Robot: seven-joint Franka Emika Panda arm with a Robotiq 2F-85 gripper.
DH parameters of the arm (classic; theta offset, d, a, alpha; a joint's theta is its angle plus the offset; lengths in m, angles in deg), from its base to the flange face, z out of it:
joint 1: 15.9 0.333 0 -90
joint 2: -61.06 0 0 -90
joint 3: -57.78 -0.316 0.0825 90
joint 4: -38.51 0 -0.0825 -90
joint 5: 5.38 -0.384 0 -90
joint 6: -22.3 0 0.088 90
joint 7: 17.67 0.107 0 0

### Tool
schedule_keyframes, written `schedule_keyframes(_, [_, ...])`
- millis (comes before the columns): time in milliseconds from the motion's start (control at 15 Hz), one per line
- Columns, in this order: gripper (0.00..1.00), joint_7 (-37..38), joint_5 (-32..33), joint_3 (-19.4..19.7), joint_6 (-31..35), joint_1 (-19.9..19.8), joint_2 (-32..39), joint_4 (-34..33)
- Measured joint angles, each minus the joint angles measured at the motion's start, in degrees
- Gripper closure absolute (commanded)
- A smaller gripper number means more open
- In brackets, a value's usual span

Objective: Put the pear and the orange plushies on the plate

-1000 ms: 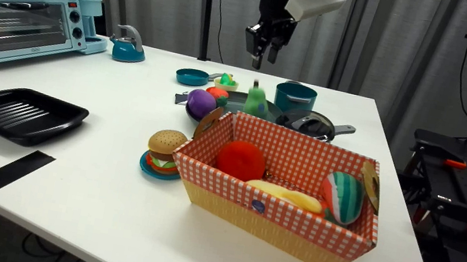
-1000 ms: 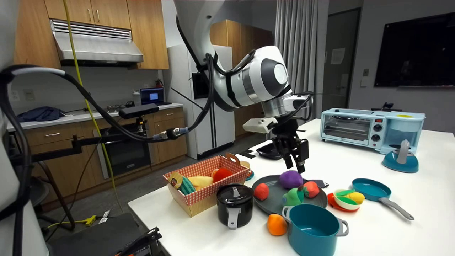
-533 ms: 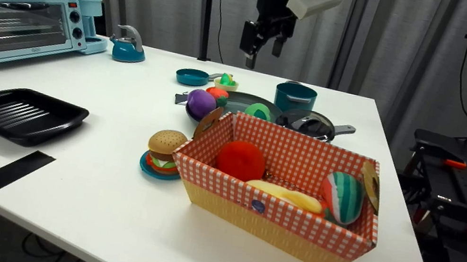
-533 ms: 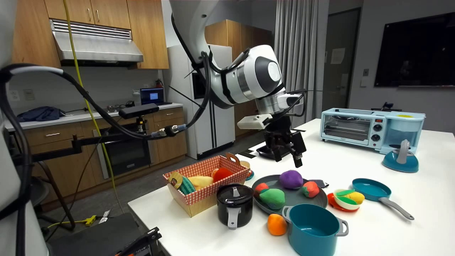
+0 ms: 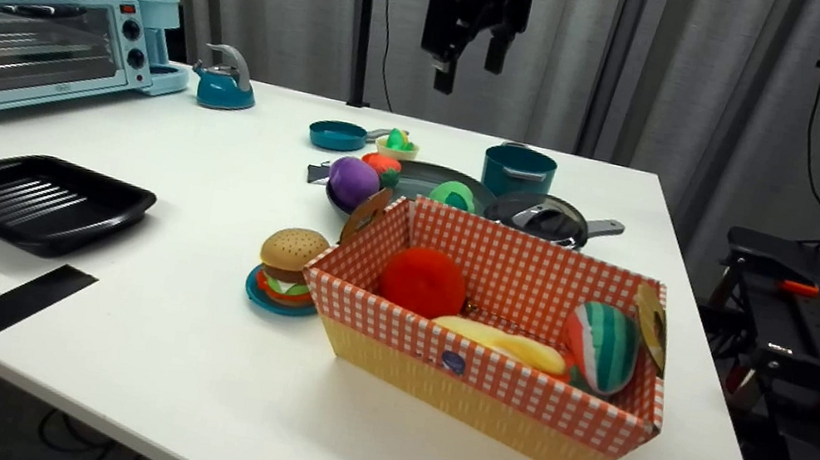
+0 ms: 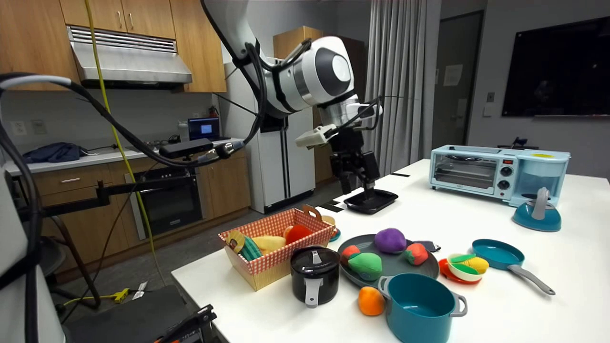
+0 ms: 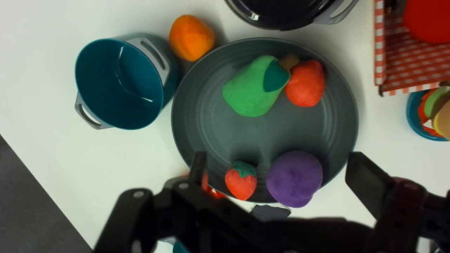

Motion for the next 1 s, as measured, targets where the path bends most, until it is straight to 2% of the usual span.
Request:
schedule_keyframes(467, [0.0,-2.62,-13.21,-6.52,-2.25,0.1,-4.26,1.17])
schedule_keyframes(800, [0.0,-6.07,-21.38,-8.42,-2.25,0.1,-4.03,2.85])
schedule_keyframes(1000, [0.0,-8.65,-22.87,-9.3,-2.25,0.13,-3.76,3.87])
